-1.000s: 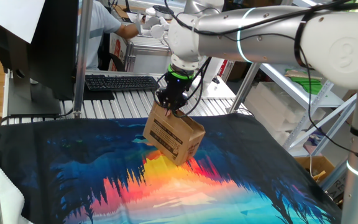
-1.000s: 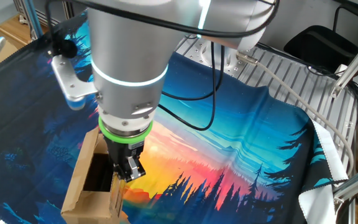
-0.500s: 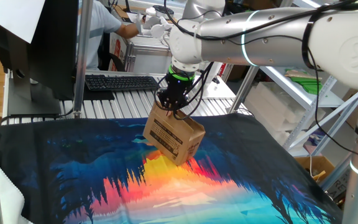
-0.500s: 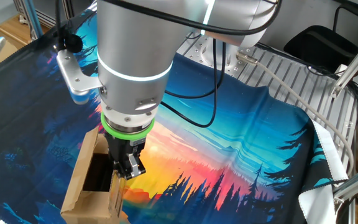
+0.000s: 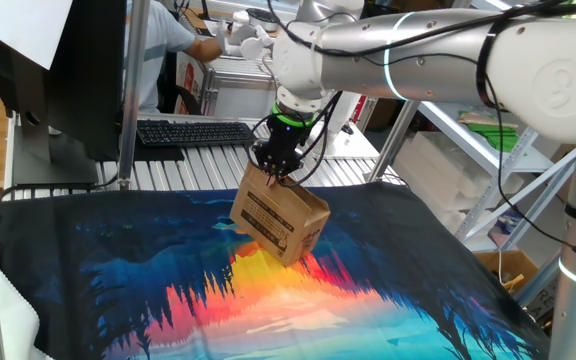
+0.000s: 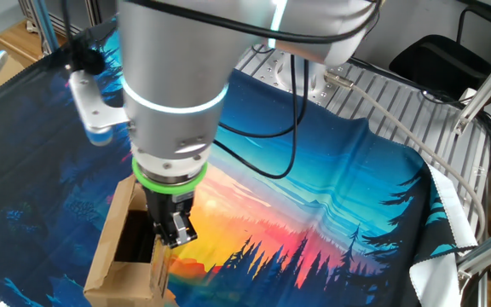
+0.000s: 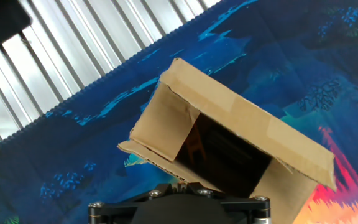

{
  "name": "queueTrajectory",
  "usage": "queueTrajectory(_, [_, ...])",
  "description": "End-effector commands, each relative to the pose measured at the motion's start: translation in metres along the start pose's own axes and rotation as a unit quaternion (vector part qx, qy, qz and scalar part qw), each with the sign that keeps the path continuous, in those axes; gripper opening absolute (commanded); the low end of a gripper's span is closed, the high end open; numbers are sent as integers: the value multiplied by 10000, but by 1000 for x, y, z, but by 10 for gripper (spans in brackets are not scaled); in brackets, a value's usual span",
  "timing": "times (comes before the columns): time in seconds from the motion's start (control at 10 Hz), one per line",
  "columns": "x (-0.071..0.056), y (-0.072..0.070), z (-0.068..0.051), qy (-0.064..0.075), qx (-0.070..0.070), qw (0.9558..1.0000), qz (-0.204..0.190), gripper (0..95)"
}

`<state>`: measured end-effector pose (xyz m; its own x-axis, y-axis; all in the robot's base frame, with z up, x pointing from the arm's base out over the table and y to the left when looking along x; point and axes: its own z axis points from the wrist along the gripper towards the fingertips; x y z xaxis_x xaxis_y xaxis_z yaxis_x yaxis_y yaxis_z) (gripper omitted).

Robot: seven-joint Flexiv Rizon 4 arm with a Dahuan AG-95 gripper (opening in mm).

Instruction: Cover the box

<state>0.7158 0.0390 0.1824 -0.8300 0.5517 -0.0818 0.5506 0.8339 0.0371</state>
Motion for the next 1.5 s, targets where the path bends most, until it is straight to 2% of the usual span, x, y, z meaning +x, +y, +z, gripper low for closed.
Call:
queueTrajectory(0.1, [1, -1, 0, 74, 78, 9999, 120, 0])
queueTrajectory(0.3, [1, -1, 0, 53, 132, 9996, 232, 0])
queueTrajectory(0.5, [1, -1, 0, 57, 126, 9994, 331, 0])
queueTrajectory(0.9, [1, -1, 0, 174, 117, 9985, 514, 0])
queueTrajectory(1.2, [1, -1, 0, 114, 113, 9980, 607, 0])
queueTrajectory(1.5, [1, -1, 0, -35, 190, 9980, 607, 0])
